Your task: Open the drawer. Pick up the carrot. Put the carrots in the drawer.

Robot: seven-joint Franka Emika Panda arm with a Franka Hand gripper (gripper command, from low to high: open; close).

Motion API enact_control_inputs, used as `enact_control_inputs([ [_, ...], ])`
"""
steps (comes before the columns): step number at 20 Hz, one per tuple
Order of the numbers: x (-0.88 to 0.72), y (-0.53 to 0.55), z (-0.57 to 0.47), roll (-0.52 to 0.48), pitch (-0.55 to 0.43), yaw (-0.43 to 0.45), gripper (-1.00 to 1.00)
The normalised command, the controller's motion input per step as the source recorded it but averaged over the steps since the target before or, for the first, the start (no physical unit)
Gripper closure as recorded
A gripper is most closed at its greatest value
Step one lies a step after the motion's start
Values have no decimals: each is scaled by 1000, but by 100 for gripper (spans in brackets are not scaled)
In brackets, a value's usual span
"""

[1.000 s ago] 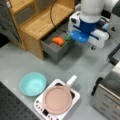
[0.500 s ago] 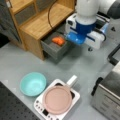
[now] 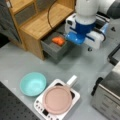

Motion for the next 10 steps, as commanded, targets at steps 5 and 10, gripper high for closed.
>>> enact_control_inputs([
  [5, 193, -127, 84, 106, 72, -41, -100],
  [10, 192, -134, 95, 84, 89, -15, -100],
])
